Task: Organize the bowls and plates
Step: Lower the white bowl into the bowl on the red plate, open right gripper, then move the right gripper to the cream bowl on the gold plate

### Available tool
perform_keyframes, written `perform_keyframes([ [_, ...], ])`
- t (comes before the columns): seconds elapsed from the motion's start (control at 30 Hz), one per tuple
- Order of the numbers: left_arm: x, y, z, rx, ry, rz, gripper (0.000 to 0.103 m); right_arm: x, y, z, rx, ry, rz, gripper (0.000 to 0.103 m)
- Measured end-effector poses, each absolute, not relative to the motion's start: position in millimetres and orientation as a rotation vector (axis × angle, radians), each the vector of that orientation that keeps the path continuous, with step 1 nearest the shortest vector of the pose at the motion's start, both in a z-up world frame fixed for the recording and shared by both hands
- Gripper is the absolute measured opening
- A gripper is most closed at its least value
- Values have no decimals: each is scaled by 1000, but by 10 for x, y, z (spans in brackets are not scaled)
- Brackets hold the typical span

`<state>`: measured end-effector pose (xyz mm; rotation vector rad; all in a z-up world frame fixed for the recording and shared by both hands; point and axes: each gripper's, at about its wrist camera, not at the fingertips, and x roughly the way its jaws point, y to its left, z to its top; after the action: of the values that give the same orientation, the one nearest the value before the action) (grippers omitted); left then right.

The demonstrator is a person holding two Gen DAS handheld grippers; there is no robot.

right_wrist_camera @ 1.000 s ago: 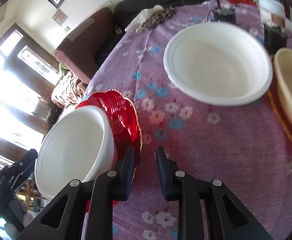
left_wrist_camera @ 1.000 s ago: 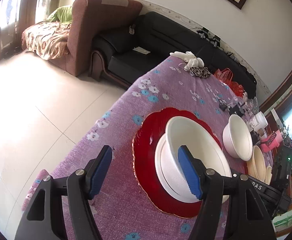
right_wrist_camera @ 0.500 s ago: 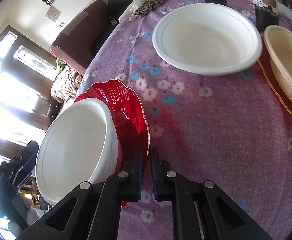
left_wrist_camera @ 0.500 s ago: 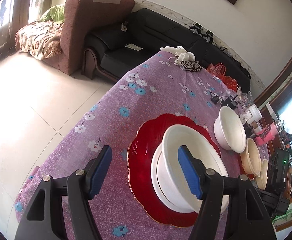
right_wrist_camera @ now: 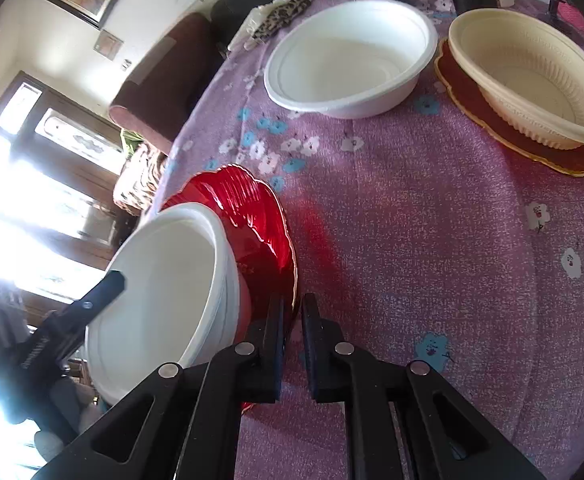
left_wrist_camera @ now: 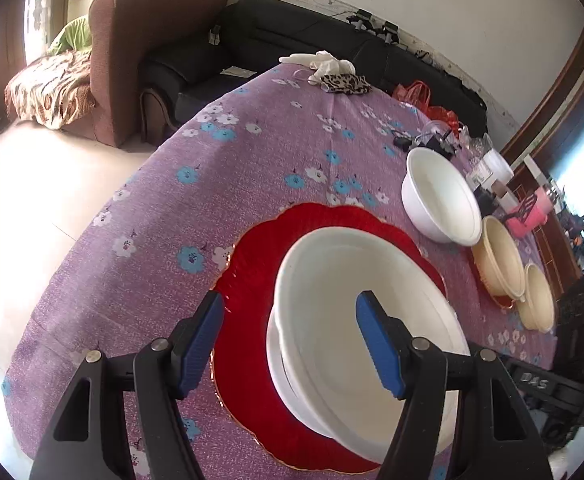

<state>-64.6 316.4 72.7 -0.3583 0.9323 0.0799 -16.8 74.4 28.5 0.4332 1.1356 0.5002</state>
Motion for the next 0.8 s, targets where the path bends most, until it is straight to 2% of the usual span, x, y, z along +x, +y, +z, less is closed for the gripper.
perform_keyframes([
  [0.3,-638,2990,556,-273,933,126,68,-499,217,639,449,990,479,13],
  [0.6,-678,2849,522,-149,870,191,68,-594,-466,552,539,952,408,14],
  [0.8,-960,2983,895,-138,780,224,68,-642,-1003,559,576,914,312,17],
])
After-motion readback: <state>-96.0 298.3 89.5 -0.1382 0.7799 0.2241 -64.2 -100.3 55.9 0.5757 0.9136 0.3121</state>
